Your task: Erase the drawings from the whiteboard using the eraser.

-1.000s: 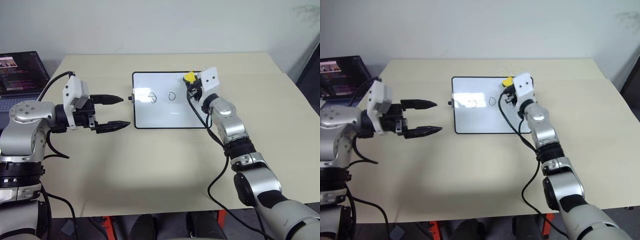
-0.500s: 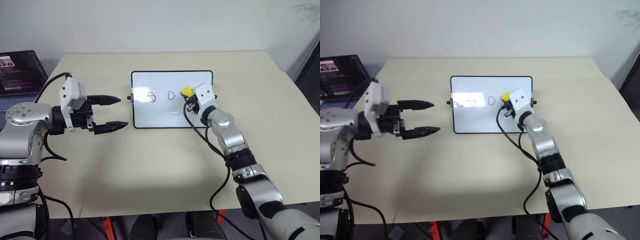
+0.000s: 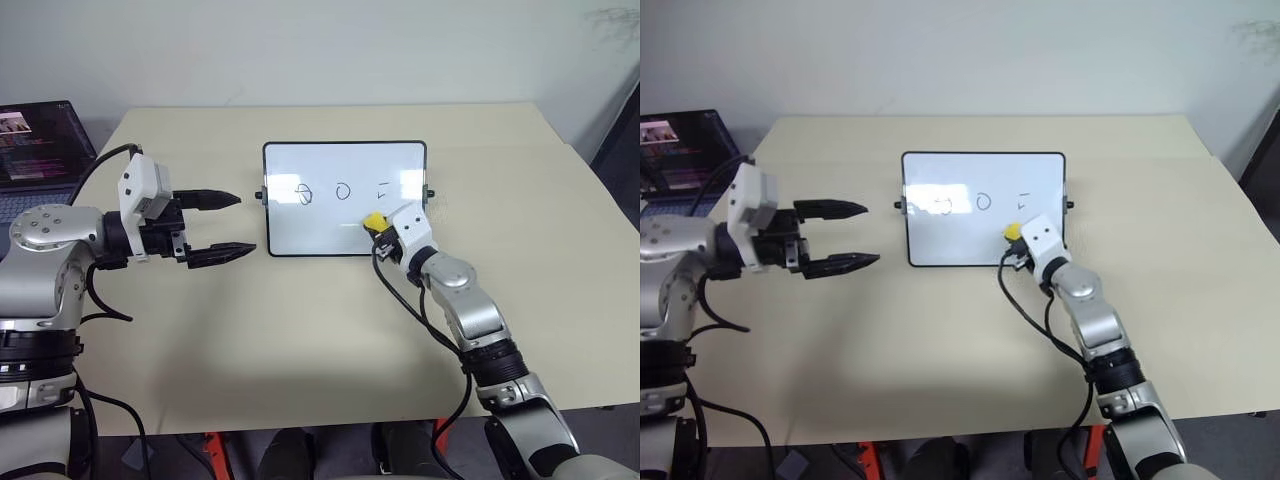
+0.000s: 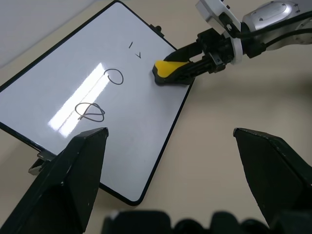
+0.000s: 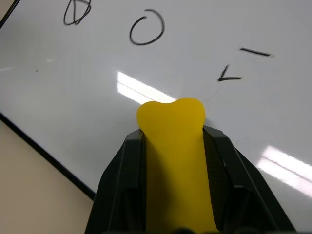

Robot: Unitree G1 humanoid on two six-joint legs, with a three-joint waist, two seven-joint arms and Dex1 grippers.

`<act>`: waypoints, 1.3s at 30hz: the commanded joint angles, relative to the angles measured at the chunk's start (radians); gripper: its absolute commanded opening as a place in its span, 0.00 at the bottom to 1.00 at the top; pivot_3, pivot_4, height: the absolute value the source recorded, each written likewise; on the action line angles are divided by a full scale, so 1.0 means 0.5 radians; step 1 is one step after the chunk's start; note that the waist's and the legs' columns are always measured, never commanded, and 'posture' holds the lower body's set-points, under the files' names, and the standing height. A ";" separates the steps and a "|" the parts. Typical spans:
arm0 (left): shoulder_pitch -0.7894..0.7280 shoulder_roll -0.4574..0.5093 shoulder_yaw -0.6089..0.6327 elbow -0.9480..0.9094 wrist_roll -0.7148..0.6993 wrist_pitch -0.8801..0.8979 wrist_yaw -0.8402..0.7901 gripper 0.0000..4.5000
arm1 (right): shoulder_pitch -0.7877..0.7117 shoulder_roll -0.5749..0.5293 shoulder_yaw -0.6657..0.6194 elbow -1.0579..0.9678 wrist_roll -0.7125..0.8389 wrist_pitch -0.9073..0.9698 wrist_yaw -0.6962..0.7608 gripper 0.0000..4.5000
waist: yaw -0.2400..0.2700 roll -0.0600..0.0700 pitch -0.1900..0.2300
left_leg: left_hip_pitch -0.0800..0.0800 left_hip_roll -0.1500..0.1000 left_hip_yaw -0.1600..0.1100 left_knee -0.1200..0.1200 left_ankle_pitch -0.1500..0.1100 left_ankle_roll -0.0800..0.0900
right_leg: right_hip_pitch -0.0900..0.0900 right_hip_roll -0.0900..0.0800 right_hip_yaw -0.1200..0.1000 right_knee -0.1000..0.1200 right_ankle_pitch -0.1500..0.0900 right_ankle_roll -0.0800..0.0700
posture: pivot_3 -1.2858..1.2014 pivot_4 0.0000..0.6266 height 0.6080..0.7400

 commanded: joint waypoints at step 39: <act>-0.068 0.015 0.019 -0.024 -0.022 -0.029 -0.007 1.00 | -0.283 0.064 -0.050 0.239 0.015 -0.031 -0.123 0.28 | -0.005 0.000 0.000 | -0.001 0.000 0.001 0.000 0.003 -0.005 | -0.002 0.000 0.001 0.001 0.000 0.000 | 0.52 0.24 1.00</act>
